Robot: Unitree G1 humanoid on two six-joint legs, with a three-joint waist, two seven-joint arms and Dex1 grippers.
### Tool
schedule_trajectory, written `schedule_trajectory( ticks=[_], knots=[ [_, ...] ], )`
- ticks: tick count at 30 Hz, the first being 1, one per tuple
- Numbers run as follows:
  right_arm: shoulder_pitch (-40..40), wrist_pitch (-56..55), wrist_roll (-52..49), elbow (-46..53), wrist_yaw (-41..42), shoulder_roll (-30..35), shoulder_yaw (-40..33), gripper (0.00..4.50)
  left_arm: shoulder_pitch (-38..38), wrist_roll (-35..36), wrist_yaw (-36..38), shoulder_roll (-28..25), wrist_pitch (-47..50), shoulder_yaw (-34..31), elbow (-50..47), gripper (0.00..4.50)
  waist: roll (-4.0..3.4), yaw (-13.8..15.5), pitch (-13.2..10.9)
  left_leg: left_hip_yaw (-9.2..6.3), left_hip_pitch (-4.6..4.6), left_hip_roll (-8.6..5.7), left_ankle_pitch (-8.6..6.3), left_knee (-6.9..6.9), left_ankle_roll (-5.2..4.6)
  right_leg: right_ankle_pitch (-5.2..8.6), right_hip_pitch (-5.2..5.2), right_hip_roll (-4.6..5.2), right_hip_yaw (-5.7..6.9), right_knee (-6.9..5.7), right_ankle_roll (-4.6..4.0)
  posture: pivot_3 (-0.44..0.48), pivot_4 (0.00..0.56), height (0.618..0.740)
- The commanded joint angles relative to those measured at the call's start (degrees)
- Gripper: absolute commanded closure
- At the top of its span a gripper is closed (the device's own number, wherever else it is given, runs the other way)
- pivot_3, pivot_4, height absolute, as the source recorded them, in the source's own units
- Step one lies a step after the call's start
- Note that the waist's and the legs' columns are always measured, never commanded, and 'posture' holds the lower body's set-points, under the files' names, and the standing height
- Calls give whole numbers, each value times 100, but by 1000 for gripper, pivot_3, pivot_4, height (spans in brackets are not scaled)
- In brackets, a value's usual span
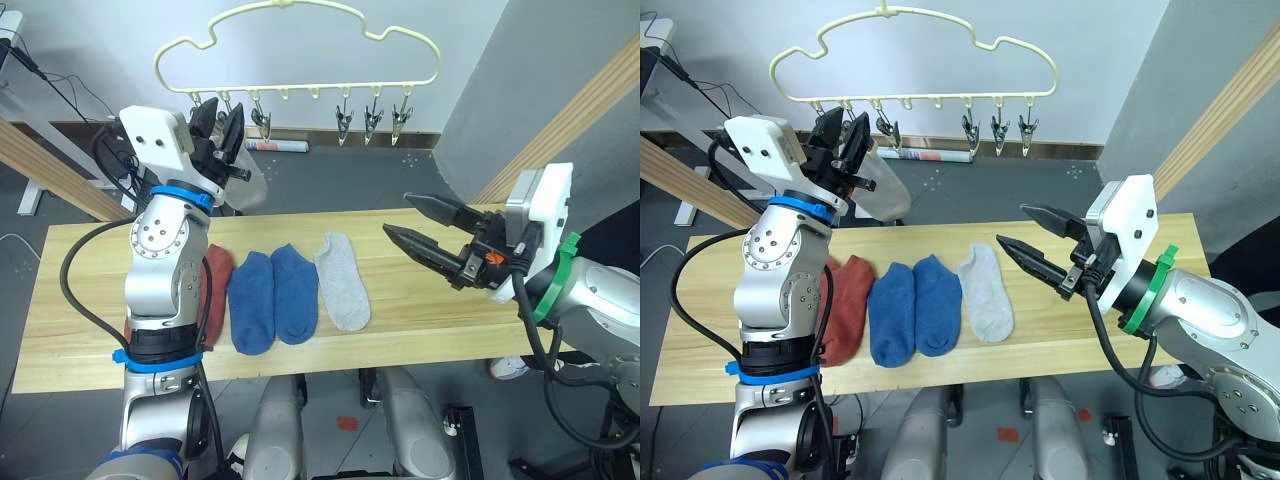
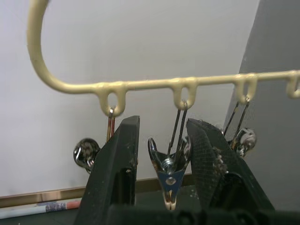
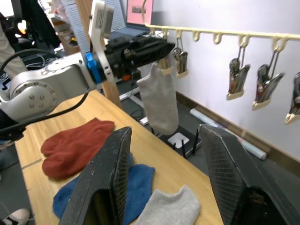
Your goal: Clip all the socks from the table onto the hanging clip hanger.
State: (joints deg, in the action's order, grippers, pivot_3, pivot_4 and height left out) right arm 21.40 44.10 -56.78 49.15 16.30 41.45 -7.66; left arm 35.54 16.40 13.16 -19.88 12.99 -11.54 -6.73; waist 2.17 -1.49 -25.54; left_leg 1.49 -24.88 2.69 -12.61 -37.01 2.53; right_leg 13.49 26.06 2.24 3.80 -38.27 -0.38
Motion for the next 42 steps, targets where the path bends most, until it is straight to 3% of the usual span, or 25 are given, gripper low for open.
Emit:
schedule_trajectory(
  ticks=[1, 6, 11, 15, 24, 28, 31, 32, 36, 38, 42],
  knots=[
    [-10, -160, 73, 126, 72, -4, -15, 2130, -34, 18, -2, -9, -14, -30, -307, 2811, 0, 0, 0, 0, 0, 0, 0, -1, 0, 0, 0, 0, 0, -3, 0, -77, 446, 735],
    [-11, -150, 107, 119, 85, -32, -6, 2130, -51, 26, -31, 15, 18, -39, -318, 2811, 0, 0, 0, 0, 4, -1, 0, -6, 1, 1, 3, 0, -2, -25, 1, -76, 445, 735],
    [-13, -141, 148, 106, 106, -59, 2, 2130, -53, 56, 4, 8, 2, -46, -334, 3896, 0, 0, 0, -1, 7, 0, 2, -9, 1, 1, 4, 0, -2, -35, 1, -72, 445, 735],
    [-29, -145, 177, 105, 128, -74, 19, 2130, -100, 85, 32, -18, 23, -58, -435, 4496, 0, 0, 0, 0, 8, 0, 2, -10, 1, 1, 4, 0, -4, -36, 1, -67, 443, 735],
    [-138, -78, 728, -15, 258, -42, 456, 2130, -92, 104, 41, -96, 110, -107, -563, 4496, 0, 7, 0, -1, 8, -1, 3, -10, 1, 1, 4, 1, -3, -37, 1, -45, 433, 735],
    [-101, 139, 1753, -347, -7, -182, 1576, 1254, -47, 161, 147, -177, 211, -115, -552, 4500, 0, 3, 0, -1, 9, 0, 3, -10, 2, 1, 5, 1, -3, -38, 1, -48, 440, 735],
    [161, 212, 2733, -1090, -816, -1060, 2469, 166, 62, 270, 238, -236, 342, -122, -514, 4500, 4, -15, 2, 0, 10, 3, 5, -9, 4, 1, 8, -1, -3, -41, 2, -46, 443, 735],
    [219, 263, 2952, -1303, -1004, -1324, 2619, 41, 91, 303, 260, -252, 382, -132, -502, 4500, 4, -20, 2, 1, 10, 3, 8, -8, 9, 1, 12, 0, -5, -48, 2, -45, 443, 735],
    [399, -463, 3986, -2709, -1421, -2419, 3133, 41, 157, 343, 359, -291, 487, -113, -500, 4500, 12, 6, 7, -1, 10, 4, 15, -8, 18, 1, 16, 0, -5, -55, 2, -33, 443, 735],
    [550, -759, 4310, -3705, -1795, -3157, 3107, 41, 175, 353, 400, -334, 512, -105, -481, 4500, 13, 7, 8, -2, 10, 3, 15, -9, 18, 1, 16, 1, -4, -54, 2, -31, 444, 735],
    [876, -1380, 4830, -5041, -2003, -3973, 2955, 41, 177, 340, 455, -369, 548, -112, -453, 4500, 14, 11, 8, -2, 12, 6, 19, -7, 23, 1, 18, 0, -2, -57, 1, -19, 442, 735]
  ],
)
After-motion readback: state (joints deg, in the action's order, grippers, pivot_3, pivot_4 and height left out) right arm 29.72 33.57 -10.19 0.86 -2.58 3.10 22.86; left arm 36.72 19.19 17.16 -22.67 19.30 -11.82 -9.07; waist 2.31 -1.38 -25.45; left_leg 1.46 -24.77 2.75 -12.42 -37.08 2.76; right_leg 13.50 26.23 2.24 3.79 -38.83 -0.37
